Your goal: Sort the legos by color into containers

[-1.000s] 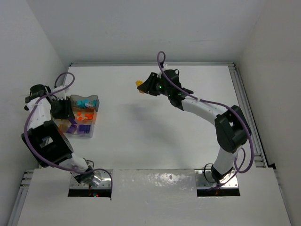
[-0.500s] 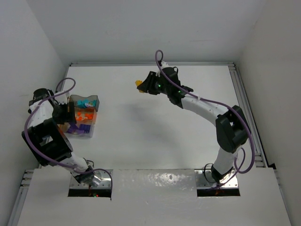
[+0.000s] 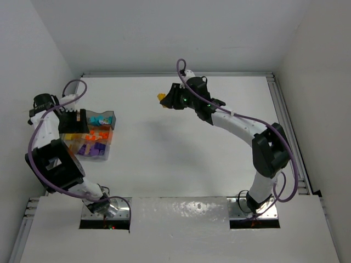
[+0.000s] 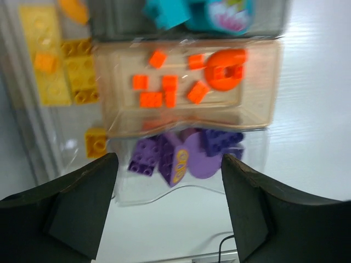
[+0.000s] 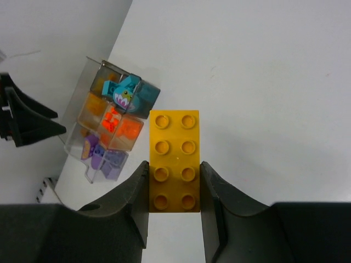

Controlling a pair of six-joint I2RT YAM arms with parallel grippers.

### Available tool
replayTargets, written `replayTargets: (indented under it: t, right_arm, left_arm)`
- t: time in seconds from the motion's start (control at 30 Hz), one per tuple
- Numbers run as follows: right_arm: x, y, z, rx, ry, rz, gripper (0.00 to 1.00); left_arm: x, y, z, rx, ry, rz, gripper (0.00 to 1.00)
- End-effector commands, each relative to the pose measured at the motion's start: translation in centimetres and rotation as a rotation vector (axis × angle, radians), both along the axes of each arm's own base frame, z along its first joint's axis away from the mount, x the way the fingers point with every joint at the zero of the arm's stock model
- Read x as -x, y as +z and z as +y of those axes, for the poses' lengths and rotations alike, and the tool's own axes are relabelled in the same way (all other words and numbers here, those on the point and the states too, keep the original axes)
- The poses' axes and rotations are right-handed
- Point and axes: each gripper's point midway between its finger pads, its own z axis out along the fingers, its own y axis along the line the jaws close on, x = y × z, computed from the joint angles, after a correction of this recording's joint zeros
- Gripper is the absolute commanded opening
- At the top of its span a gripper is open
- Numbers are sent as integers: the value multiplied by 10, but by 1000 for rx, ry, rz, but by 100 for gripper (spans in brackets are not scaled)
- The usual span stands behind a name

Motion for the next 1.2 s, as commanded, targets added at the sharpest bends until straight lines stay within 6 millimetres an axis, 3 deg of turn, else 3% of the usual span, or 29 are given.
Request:
replayTargets:
  t: [0.0,0.03,0.07,0.13,0.17,0.2,0.27,0.3,0.37,0.4,0.5,0.73,0.8,0.83,0.87,0.9,0.93,0.97,1.07,1.17]
  right_arm:
    - [3,28,15,52,134,-169,0]
    - [14,30,25,79,215,-196,0]
    - [17,27,26,159,293,-286,0]
    - [42,23,38,191,461,-373,0]
    - [48,23,40,215,535,-453,0]
    - [55,25,44,186,572,-496,0]
    - [68,33,53,98,643,-492,0]
    - [69,48,60,70,664,-499,0]
    - [72,40,72,21,711,-395,0]
    - [71,45,76,1,720,-381,0]
    - [76,34,82,-38,716,-336,0]
    - [71,35,83,-128,561,-121,0]
    - [69,34,85,-143,533,-72,0]
    - [70,34,86,-160,523,-37,0]
    - [70,33,86,-160,514,-17,0]
    - [69,30,86,-159,504,-4,0]
    - [70,29,86,-155,499,4,0]
    - [71,26,85,-145,494,16,0]
    - [77,24,88,-143,511,29,0]
    - [90,28,100,-151,555,23,0]
  left_arm:
    - [-18,31,-40,98,-185,-124,73]
    - [-24,42,-50,98,-243,-161,73]
    - [-29,47,-77,110,-350,-170,73]
    - [-42,66,-111,116,-512,-228,73]
    - [-44,74,-148,152,-636,-260,73]
    - [-46,80,-164,159,-706,-292,73]
    - [-42,90,-206,171,-917,-389,76]
    - [-39,94,-218,183,-989,-424,78]
    - [-26,97,-243,233,-1168,-480,80]
    - [-22,97,-248,251,-1211,-495,80]
    - [-7,93,-257,246,-1401,-572,80]
    - [-16,101,-254,-16,-1608,-791,71]
    - [-16,97,-253,-78,-1621,-837,72]
    - [-27,114,-252,-194,-1610,-933,72]
    - [-27,104,-250,-222,-1591,-935,72]
    - [-40,129,-249,-342,-1550,-1043,71]
    - [-43,133,-248,-375,-1523,-1071,71]
    - [-46,130,-246,-386,-1493,-1075,71]
    - [-51,145,-246,-400,-1459,-1105,70]
    - [-44,138,-250,-358,-1514,-1068,70]
